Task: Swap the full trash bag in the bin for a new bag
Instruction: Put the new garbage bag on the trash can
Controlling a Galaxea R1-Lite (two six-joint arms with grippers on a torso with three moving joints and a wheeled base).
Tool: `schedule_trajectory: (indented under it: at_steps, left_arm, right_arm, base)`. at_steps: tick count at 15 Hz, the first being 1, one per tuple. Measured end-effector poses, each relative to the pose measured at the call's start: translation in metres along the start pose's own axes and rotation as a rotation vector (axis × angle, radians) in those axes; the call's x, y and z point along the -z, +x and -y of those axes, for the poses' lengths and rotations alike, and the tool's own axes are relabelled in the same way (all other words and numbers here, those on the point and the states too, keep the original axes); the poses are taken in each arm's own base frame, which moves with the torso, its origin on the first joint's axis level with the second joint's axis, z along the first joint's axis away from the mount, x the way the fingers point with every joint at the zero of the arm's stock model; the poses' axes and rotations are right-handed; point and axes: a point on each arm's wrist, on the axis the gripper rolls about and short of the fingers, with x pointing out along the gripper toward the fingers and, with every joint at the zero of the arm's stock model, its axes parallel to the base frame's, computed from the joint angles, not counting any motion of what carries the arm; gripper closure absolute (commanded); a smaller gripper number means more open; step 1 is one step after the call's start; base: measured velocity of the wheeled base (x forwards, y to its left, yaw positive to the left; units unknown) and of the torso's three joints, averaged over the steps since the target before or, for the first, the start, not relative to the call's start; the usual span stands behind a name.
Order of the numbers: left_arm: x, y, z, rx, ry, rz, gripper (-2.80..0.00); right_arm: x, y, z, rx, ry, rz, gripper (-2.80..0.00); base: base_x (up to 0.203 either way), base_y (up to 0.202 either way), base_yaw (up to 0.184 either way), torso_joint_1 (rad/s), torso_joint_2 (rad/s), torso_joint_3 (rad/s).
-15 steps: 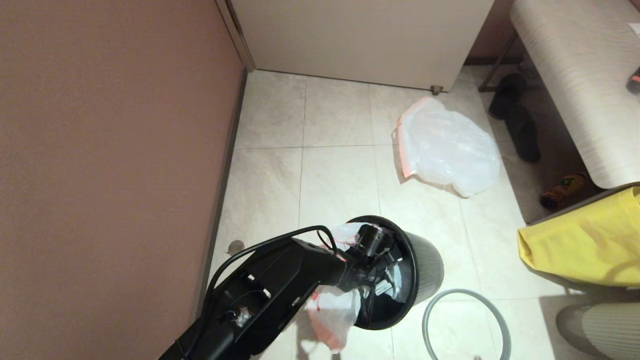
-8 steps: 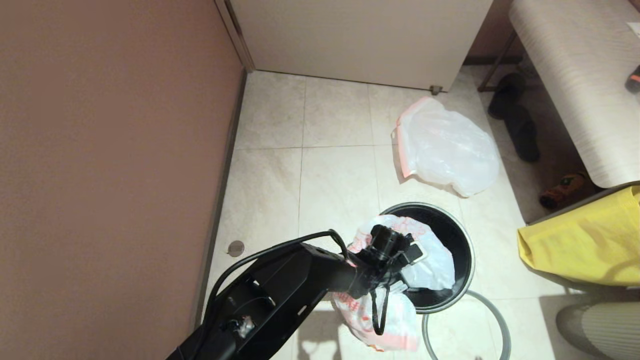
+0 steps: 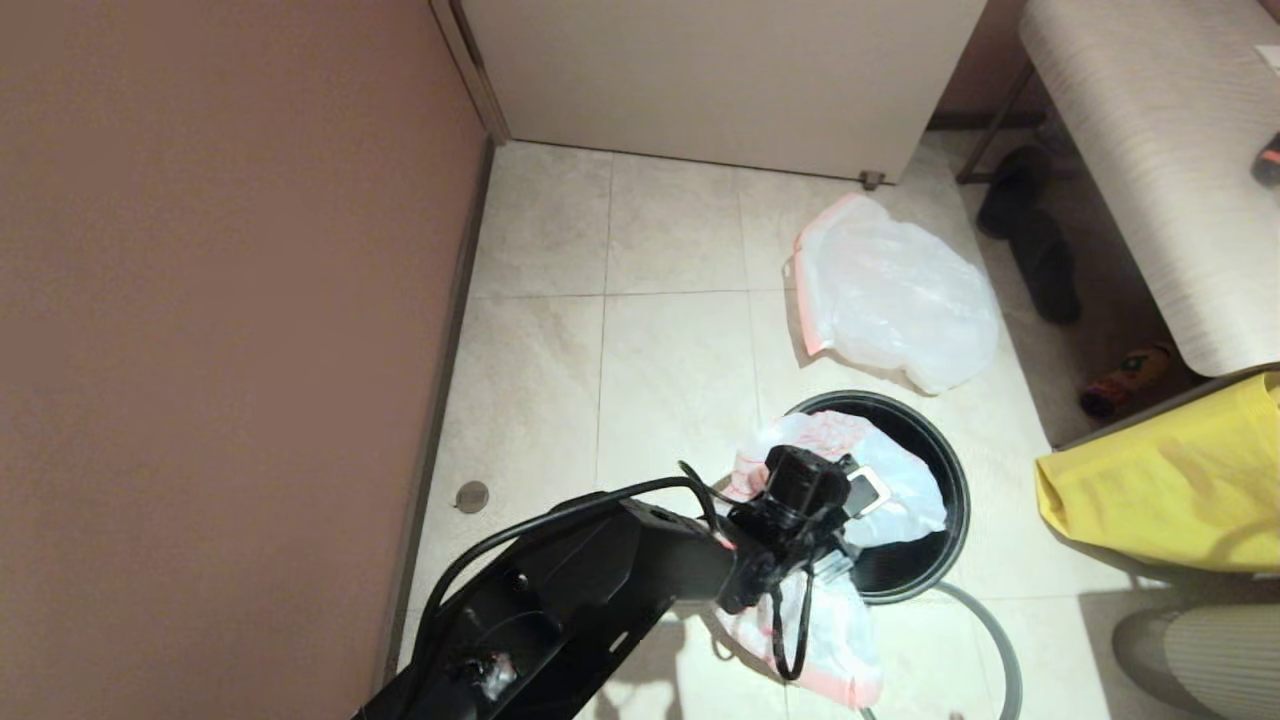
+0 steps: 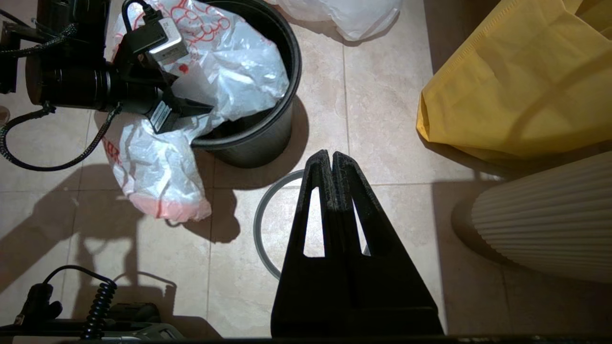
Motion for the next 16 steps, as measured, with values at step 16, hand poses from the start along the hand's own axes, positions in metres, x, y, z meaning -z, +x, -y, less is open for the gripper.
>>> schedule_trajectory:
  at_steps: [16]
  left_arm:
    - [-0.066,-0.043,0.031,0.089,-0.301,0.054,-2.80]
  right_arm:
    - [0.000,0.000,0.000,0.000,0.000,0.000,0.00]
  base:
    - [0.000,0.000,0.000,0.000,0.00,0.000]
